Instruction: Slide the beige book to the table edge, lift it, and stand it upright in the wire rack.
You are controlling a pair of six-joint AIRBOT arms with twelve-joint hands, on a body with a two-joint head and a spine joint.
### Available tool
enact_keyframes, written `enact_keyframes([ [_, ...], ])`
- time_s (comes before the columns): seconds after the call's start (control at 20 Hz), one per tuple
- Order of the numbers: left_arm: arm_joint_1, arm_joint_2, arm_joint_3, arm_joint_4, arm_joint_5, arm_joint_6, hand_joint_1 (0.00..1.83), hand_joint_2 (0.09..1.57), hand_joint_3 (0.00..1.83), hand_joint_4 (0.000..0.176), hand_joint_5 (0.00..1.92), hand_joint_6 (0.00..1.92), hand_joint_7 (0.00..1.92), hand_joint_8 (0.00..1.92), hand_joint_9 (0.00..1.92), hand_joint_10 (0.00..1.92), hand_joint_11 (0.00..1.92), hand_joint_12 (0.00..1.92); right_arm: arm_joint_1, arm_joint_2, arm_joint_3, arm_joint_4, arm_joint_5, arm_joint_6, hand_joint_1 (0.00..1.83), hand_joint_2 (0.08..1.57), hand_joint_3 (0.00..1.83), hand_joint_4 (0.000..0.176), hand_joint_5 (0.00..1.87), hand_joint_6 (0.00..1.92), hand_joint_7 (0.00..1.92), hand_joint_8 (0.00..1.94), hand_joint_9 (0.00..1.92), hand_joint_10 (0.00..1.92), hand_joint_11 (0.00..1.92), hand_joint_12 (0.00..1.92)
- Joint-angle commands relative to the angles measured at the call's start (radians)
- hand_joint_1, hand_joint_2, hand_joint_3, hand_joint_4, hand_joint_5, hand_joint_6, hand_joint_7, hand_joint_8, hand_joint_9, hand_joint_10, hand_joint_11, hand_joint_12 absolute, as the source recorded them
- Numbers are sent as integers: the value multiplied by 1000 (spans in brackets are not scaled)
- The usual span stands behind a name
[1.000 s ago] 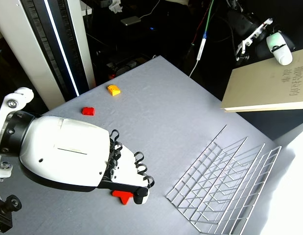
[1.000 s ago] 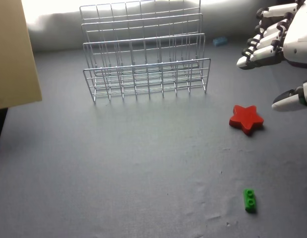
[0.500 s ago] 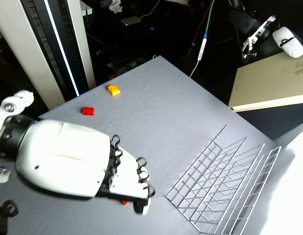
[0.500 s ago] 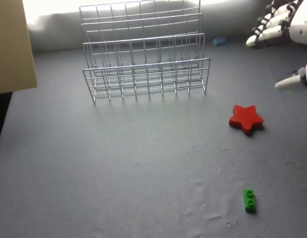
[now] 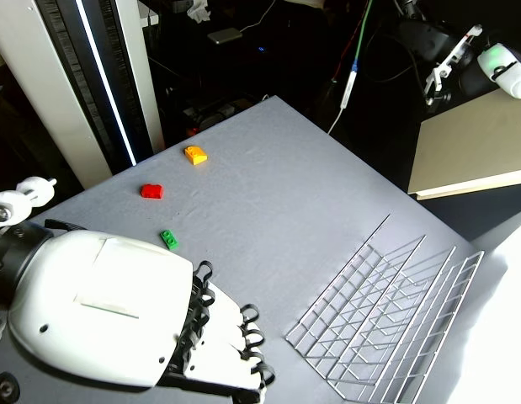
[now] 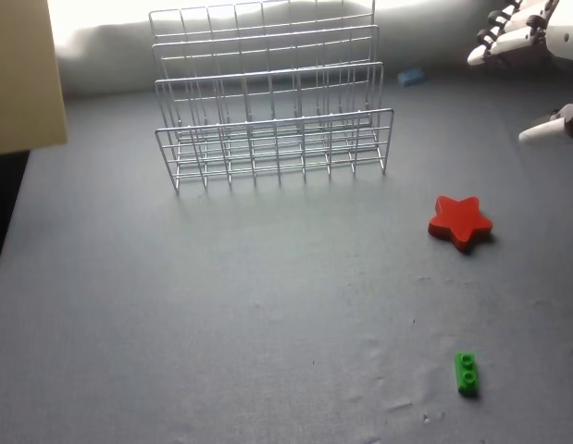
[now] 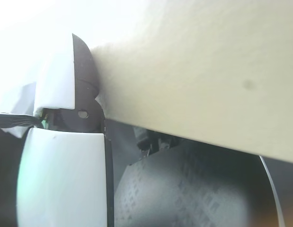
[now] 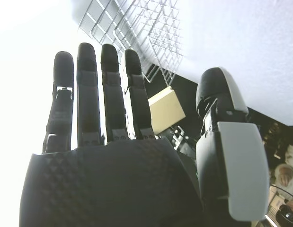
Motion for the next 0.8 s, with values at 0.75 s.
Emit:
enact_keyframes([
  [0.75,-173,3,37,182,-128,149,1473,1223,0,0,692,1294,605,1356,715,1337,667,1703,39,6,4,19,17,-60,322,1163,0,0,412,4,433,4,424,4,0,1070],
])
